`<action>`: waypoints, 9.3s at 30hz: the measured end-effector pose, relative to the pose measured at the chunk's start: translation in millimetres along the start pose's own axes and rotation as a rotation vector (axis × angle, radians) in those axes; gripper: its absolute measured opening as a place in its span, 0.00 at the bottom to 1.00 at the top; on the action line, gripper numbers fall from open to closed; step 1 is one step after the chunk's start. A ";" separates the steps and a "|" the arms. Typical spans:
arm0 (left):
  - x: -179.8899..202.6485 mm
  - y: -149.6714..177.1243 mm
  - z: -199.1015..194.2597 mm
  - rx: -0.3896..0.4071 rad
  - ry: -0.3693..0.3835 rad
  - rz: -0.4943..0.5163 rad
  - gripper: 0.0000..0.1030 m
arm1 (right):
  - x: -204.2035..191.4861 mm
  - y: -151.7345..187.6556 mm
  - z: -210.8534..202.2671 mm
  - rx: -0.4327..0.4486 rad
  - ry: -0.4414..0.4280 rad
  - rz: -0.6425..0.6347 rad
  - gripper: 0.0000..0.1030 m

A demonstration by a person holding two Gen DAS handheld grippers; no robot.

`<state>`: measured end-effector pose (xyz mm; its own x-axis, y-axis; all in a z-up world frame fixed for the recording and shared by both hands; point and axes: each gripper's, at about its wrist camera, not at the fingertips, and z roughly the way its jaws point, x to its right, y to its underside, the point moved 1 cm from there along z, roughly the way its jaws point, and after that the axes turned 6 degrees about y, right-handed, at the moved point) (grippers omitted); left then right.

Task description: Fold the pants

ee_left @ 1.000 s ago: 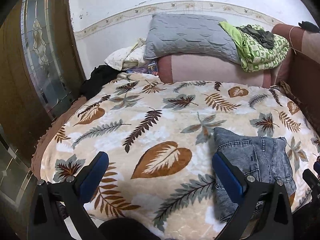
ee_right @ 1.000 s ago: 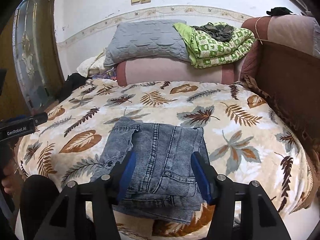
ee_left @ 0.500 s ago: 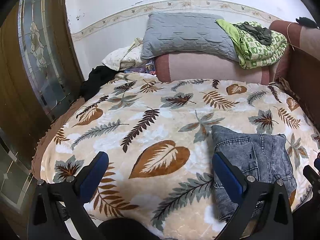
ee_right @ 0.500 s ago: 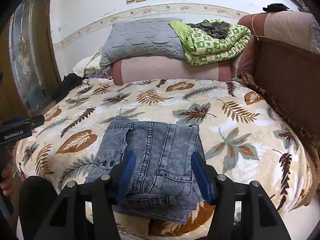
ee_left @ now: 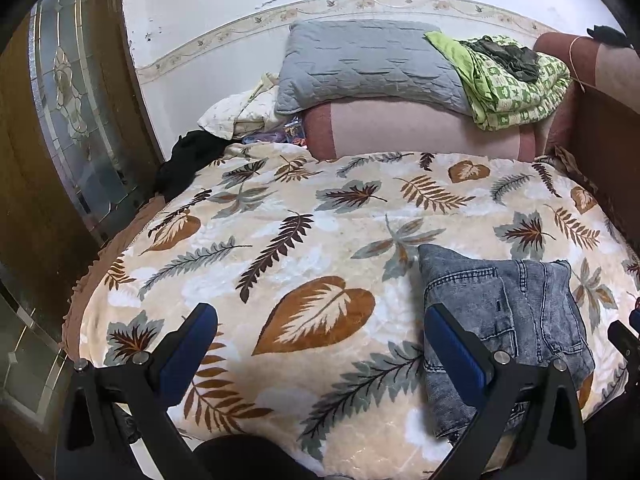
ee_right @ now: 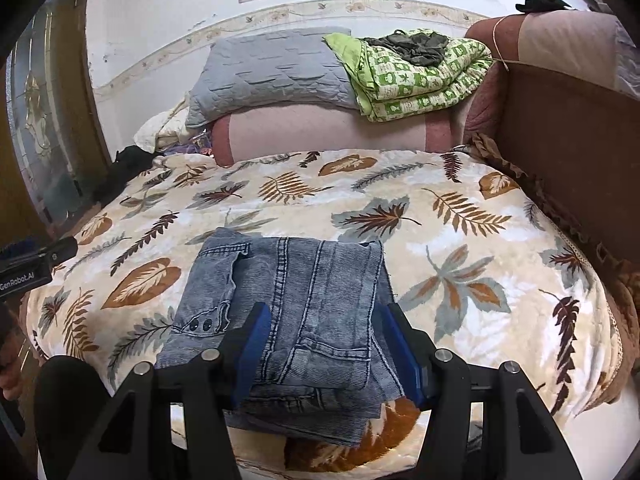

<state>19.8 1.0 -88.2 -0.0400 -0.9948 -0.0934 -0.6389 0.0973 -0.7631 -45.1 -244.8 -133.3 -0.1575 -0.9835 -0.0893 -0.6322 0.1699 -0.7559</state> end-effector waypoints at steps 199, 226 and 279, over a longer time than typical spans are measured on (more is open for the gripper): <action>35.9 -58.4 34.3 0.000 0.056 0.097 0.80 | -15.2 -80.2 15.0 0.137 -0.149 0.002 0.62; 2.7 -38.8 -56.5 0.142 -0.008 0.025 0.88 | -54.2 -53.7 -40.8 0.081 -0.039 -0.049 0.67; 9.8 -29.7 -59.3 0.158 -0.026 0.053 0.88 | -61.6 -59.5 -29.0 0.022 0.064 -0.068 0.67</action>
<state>-7.2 -13.3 -28.5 -0.0491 -0.9873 -0.1510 -0.5075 0.1549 -0.8476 -19.8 -192.5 -64.0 -0.1631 -0.9866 0.0041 -0.6267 0.1004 -0.7728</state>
